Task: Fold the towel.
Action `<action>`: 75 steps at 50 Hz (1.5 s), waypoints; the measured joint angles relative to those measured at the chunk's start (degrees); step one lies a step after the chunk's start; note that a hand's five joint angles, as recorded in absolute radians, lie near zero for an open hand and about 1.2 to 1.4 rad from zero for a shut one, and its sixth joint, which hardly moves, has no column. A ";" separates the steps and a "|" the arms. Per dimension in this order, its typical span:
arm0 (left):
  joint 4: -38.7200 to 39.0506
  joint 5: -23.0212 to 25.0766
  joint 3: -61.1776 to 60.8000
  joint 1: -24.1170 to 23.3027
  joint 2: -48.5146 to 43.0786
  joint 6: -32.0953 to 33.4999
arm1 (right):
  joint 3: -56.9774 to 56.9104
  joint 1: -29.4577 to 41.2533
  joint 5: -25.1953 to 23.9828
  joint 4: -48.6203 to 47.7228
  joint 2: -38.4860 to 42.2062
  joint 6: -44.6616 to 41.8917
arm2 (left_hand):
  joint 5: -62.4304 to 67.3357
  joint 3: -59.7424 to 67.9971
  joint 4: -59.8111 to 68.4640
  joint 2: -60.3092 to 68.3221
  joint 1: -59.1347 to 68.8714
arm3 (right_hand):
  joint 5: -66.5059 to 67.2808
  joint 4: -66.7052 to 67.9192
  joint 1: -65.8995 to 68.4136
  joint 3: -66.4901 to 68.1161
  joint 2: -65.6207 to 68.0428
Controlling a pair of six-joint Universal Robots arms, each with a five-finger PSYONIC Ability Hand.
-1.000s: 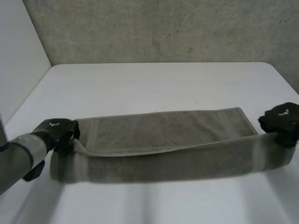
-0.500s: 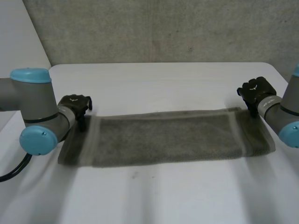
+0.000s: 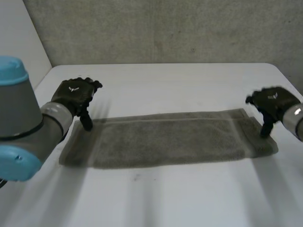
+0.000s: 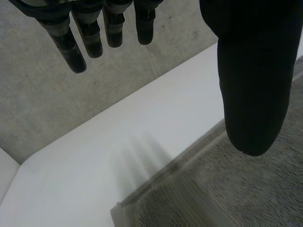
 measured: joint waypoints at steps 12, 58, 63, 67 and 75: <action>9.43 0.30 -11.97 0.72 4.53 -0.85 | 14.01 -9.03 -9.60 -3.81 -0.23 -2.55 | -0.01 0.00 0.00 -0.07 0.00 | 7.30 8.04 6.18 9.15 7.54; 10.23 -0.06 -12.87 1.03 5.44 -0.97 | -2.20 10.69 -3.57 -8.91 -3.59 0.75 | -0.02 0.00 0.00 -0.10 0.00 | 52.38 55.19 42.35 56.06 54.20; 10.33 -0.18 -12.95 1.16 5.74 -1.01 | -3.20 26.87 -3.74 -13.94 0.96 1.16 | -0.02 0.00 0.00 -0.10 0.00 | 52.42 55.19 42.35 56.06 54.20; 10.38 -0.24 -13.08 1.19 5.80 -1.01 | -4.80 37.82 -3.78 -15.81 7.22 0.92 | -0.02 0.00 0.00 -0.10 0.00 | 52.47 55.20 42.35 56.06 54.20; 10.92 -0.22 -13.43 1.13 5.78 -1.01 | -8.51 48.23 -4.26 -15.92 17.65 0.81 | -0.02 0.00 0.00 -0.10 0.00 | 33.94 34.94 23.95 35.92 32.80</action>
